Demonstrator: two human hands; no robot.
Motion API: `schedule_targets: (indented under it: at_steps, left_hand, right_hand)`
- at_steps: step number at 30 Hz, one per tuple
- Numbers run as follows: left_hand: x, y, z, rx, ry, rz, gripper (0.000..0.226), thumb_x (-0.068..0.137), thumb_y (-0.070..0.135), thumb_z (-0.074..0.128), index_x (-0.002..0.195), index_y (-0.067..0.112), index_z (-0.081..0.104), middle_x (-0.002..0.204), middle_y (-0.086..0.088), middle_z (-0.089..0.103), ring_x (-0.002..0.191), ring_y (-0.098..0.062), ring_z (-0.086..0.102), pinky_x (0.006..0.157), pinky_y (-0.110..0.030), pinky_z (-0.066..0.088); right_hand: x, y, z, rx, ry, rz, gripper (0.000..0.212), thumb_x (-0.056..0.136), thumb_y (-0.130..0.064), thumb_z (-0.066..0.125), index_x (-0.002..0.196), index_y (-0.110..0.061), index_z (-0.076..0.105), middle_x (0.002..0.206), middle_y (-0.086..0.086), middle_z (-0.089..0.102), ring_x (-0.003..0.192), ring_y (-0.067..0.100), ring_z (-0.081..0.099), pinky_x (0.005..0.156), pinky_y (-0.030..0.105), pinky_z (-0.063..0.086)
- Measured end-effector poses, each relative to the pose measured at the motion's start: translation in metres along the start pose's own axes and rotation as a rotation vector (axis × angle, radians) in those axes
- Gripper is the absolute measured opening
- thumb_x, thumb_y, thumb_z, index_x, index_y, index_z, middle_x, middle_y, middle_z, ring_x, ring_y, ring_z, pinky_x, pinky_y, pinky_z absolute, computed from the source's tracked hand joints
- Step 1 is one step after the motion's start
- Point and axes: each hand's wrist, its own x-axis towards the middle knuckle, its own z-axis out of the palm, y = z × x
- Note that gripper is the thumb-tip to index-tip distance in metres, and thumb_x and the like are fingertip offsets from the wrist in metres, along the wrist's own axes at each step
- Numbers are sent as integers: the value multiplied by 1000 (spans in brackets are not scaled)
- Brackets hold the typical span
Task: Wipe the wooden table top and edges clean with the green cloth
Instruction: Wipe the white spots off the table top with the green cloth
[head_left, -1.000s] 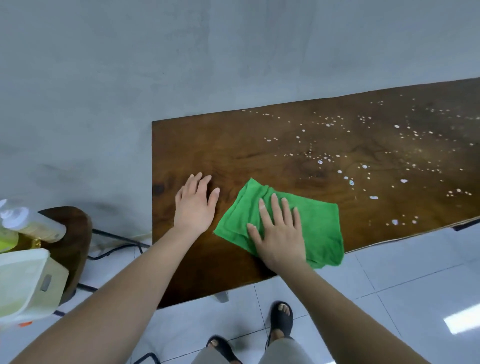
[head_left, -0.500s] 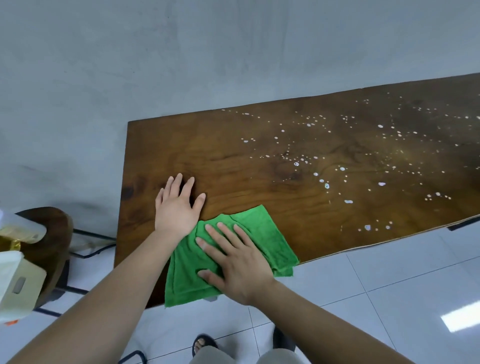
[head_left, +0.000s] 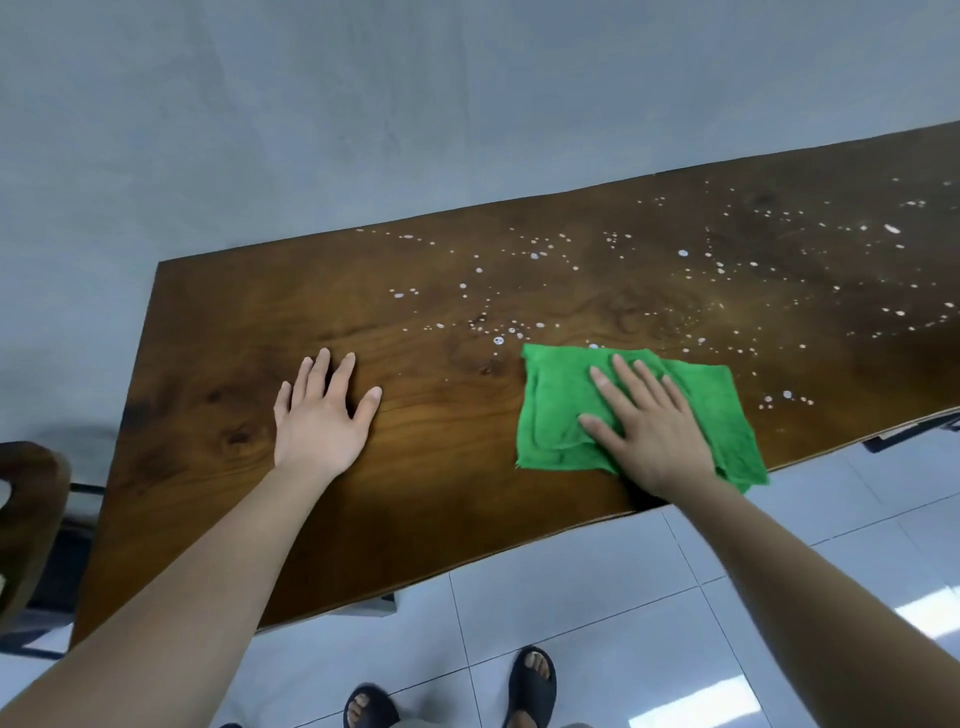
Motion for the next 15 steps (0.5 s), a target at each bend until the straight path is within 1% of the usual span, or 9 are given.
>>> schedule_targets:
  at_steps: [3, 5, 8, 10, 12, 15]
  left_hand:
    - [-1, 1, 3, 14, 21, -8, 87, 101, 84, 6, 175, 39, 15, 185, 4, 6, 171, -20, -1, 136, -50, 2]
    - [-1, 2, 3, 24, 28, -15, 88, 101, 84, 4, 175, 39, 14, 185, 4, 6, 171, -19, -2, 136, -49, 2]
    - [-3, 3, 4, 43, 30, -10, 87, 102, 84, 4, 175, 39, 14, 185, 5, 7, 171, -20, -1, 137, -50, 3]
    - [-3, 4, 4, 48, 41, -13, 87, 101, 84, 4, 175, 39, 14, 185, 5, 8, 171, -20, 0, 137, -50, 4]
    - [-3, 3, 5, 47, 53, -17, 87, 102, 84, 4, 175, 39, 15, 185, 5, 9, 171, -19, 1, 137, -50, 5]
    - [-2, 3, 6, 49, 72, -16, 84, 103, 83, 6, 175, 40, 17, 184, 6, 11, 171, -19, 3, 137, -50, 7]
  right_hand:
    - [31, 45, -10, 35, -1, 126, 85, 100, -89, 4, 173, -46, 3, 183, -9, -2, 169, 16, -4, 136, 49, 0]
    - [51, 57, -13, 48, 7, 210, 88, 98, -89, 0, 174, -44, 4, 183, -7, -2, 169, 19, -3, 136, 49, -2]
    - [68, 49, -13, 58, 9, 361, 88, 99, -83, -4, 175, -38, 0, 184, -1, -4, 169, 26, -4, 135, 54, 0]
    - [78, 28, -12, 56, 6, 410, 90, 100, -78, -6, 175, -30, -2, 183, 5, -6, 169, 32, -4, 135, 58, 2]
    - [82, -8, -8, 51, -1, 350, 90, 100, -76, -9, 175, -27, -4, 183, 8, -7, 169, 34, -6, 134, 59, 1]
    - [79, -76, 1, 57, -31, 155, 89, 100, -76, -11, 174, -27, -9, 182, 8, -12, 168, 34, -12, 134, 59, -4]
